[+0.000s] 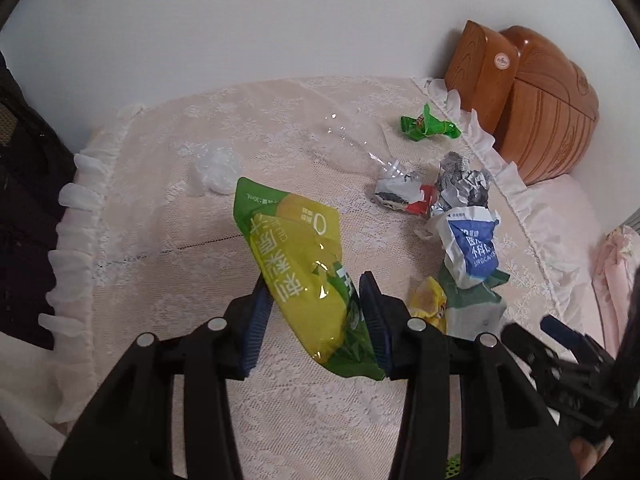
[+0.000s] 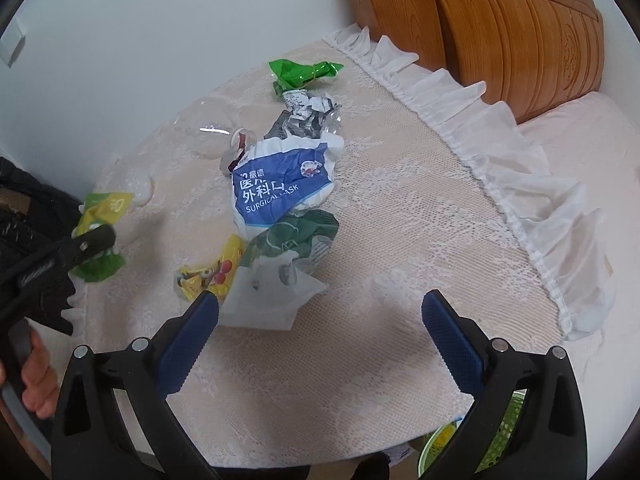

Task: Collect trash
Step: 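Grasp the green-yellow snack bag with the left gripper while the right gripper grasps the green-white bag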

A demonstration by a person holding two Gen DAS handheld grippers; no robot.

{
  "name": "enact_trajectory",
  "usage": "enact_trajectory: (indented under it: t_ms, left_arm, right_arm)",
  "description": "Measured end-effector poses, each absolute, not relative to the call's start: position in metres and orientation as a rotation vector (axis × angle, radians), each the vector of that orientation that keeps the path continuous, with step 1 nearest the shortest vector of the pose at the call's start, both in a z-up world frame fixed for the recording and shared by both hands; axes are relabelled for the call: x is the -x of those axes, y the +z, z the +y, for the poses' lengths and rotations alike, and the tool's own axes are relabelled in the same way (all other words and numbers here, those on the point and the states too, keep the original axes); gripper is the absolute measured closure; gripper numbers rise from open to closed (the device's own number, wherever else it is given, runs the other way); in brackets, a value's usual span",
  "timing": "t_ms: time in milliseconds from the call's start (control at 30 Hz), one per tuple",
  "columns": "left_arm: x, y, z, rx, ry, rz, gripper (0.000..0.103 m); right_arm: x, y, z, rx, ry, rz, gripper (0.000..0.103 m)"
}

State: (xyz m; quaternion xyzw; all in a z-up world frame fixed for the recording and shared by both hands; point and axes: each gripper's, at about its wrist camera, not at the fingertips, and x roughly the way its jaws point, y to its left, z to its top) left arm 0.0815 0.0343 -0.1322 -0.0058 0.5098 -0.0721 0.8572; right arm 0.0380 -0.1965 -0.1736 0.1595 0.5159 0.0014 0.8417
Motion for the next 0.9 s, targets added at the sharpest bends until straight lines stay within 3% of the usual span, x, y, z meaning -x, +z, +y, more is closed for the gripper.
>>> enact_trajectory:
  t_ms: [167,267,333,367,433,900]
  left_arm:
    - [-0.062,-0.135,0.043,-0.008,-0.164,1.091,0.059]
    - [-0.057,-0.138,0.044,-0.025,-0.175,1.096,0.059]
    - [-0.053,-0.138,0.043,-0.031,-0.188,1.092,0.06]
    - [-0.051,-0.138,0.042,-0.032,-0.195,1.089,0.059]
    - [-0.048,-0.136,0.04,-0.035,-0.213,1.08,0.059]
    - [-0.026,-0.112,0.01,-0.072,-0.294,1.016,0.06]
  right_arm:
    - [-0.061,-0.191,-0.187,-0.355,-0.018,1.131,0.003]
    - [-0.067,-0.202,-0.184,-0.349,-0.037,1.172,0.019]
    - [-0.065,-0.207,-0.185,-0.367,-0.025,1.19,0.038]
    - [-0.065,-0.207,-0.185,-0.364,-0.026,1.185,0.039]
    - [-0.062,-0.208,-0.187,-0.371,-0.012,1.189,0.056]
    - [-0.03,-0.173,-0.205,-0.363,0.014,1.077,0.057]
